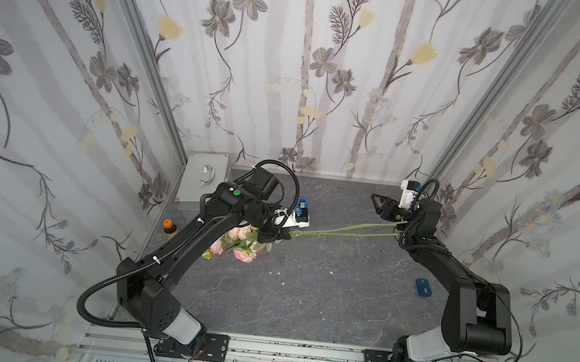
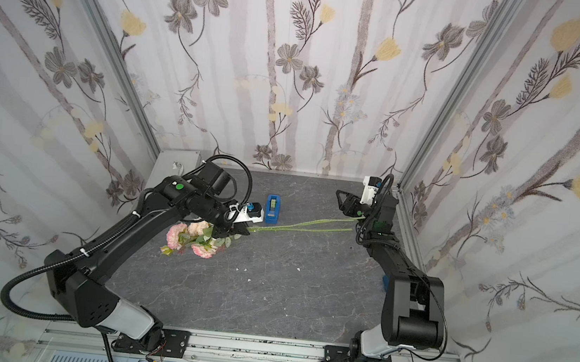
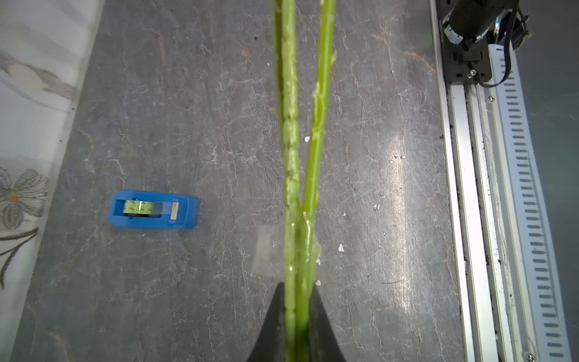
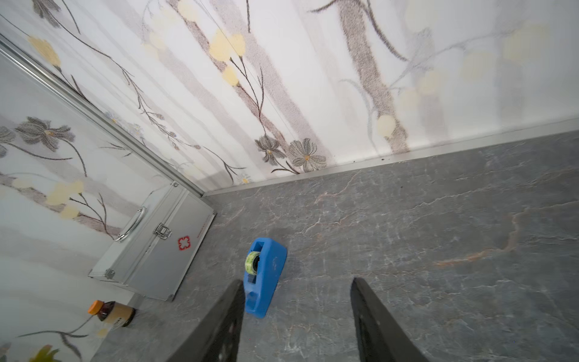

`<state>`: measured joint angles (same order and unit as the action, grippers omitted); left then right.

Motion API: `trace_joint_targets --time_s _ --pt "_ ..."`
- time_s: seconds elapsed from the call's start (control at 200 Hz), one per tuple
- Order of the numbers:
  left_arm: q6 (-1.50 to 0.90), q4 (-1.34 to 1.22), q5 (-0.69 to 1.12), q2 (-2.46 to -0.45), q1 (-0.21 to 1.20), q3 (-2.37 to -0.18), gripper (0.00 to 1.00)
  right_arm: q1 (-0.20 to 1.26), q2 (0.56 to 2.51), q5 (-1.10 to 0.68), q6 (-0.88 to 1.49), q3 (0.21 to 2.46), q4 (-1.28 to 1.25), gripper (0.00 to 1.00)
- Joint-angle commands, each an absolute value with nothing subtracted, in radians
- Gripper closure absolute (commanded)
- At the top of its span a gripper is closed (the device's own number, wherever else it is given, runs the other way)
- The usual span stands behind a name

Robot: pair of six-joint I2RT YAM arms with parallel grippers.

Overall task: Wrap bouquets with tape
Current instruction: Tear off the tape using the Tape Cutter.

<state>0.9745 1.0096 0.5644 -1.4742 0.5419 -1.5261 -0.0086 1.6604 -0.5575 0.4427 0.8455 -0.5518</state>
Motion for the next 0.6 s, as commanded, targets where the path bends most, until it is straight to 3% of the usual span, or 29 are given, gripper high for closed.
trace_joint_targets --time_s 0.0,0.155,0.305,0.595 --pt "0.882 0.893 0.58 -1.415 0.54 -1.497 1.0 -0.011 1.618 -0.676 0.394 0.757 -0.838 0.44" --pt "0.788 0.769 0.589 -1.341 0.531 -1.46 1.0 0.002 1.572 -0.755 0.562 0.498 -1.331 0.45" --pt "0.753 0.73 0.582 -1.335 0.529 -1.47 1.0 0.108 1.636 -0.853 0.658 0.346 -1.833 0.44" --pt "0.729 0.717 0.589 -1.347 0.529 -1.5 1.0 0.404 1.744 -0.781 0.466 0.518 -1.703 0.36"
